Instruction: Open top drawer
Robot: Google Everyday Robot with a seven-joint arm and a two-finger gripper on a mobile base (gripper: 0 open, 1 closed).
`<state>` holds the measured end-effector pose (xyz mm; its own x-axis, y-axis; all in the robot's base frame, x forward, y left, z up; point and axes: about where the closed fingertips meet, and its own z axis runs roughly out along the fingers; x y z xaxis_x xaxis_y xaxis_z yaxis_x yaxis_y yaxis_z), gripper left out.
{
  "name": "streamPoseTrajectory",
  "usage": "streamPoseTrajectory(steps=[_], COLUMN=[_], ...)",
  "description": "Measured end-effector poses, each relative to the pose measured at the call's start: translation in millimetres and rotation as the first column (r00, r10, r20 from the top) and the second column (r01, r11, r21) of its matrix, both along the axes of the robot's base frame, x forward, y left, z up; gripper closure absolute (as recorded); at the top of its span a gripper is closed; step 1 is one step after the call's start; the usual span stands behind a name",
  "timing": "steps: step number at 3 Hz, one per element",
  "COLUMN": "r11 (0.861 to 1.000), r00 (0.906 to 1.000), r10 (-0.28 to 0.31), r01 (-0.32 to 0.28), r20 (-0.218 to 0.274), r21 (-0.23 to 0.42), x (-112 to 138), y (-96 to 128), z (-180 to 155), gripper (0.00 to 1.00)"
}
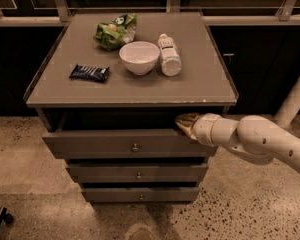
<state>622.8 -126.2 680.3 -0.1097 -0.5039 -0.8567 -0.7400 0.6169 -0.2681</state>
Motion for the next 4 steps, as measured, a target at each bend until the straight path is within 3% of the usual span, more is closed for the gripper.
streamPoseTrajectory(steps=[2, 3, 4], r11=[0.999, 1.000, 1.000], r00=[0.9989, 1.0000, 1.0000], r10=[0.032, 0.004, 0.005], r01=[-0.032, -0.004, -0.005], r20=[-0.035, 0.002, 0.001], r21=[-0.010, -0.017, -0.017], x=[-12.8, 4.8, 4.8], y=[0.5, -6.4, -6.0], z=[-1.1, 11.8, 11.6], gripper=[1.00, 1.00, 1.00])
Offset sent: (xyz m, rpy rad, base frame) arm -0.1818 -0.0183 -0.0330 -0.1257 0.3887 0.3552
